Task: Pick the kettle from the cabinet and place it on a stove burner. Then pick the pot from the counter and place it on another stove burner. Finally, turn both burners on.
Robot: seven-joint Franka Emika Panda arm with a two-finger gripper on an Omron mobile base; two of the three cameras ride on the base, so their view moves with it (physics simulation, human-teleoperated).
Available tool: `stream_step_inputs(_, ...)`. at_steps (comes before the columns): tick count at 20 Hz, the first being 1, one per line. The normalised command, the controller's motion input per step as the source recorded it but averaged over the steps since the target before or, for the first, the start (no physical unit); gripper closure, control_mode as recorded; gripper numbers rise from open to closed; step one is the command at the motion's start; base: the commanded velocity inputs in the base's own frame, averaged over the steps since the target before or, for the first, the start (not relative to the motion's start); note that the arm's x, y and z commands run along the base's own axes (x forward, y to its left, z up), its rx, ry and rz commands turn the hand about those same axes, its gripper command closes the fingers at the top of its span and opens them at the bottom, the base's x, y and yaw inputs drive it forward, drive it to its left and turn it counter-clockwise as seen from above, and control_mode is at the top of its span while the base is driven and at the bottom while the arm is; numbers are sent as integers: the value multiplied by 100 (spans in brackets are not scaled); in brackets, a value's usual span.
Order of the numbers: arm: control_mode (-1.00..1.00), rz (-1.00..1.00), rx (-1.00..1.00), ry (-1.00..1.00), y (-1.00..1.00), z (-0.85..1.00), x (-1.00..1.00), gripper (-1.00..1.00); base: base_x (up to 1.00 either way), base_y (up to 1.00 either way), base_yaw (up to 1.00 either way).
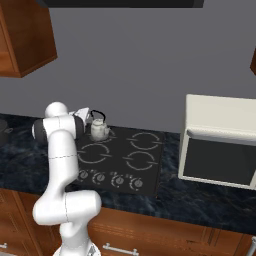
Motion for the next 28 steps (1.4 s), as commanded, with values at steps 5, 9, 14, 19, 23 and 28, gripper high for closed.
stream_step_inputs(5, -100, -2, 0, -7, 3, -7, -15, -100, 0, 0, 0)
stream_step_inputs(9, -100, -1, 0, -5, 7, -6, -10, -100, 0, 0, 0)
stream_step_inputs(14, -100, 0, 0, -7, 12, -1, -9, -100, 0, 0, 0)
stream_step_inputs(19, -100, 0, 0, -8, 11, 0, -14, -100, 0, 0, 0)
stream_step_inputs(23, -100, -1, 0, -8, 11, 0, -23, -100, 0, 0, 0)
stream_step_inputs(28, -100, -2, 0, -7, 12, 0, -32, -100, 0, 0, 0)
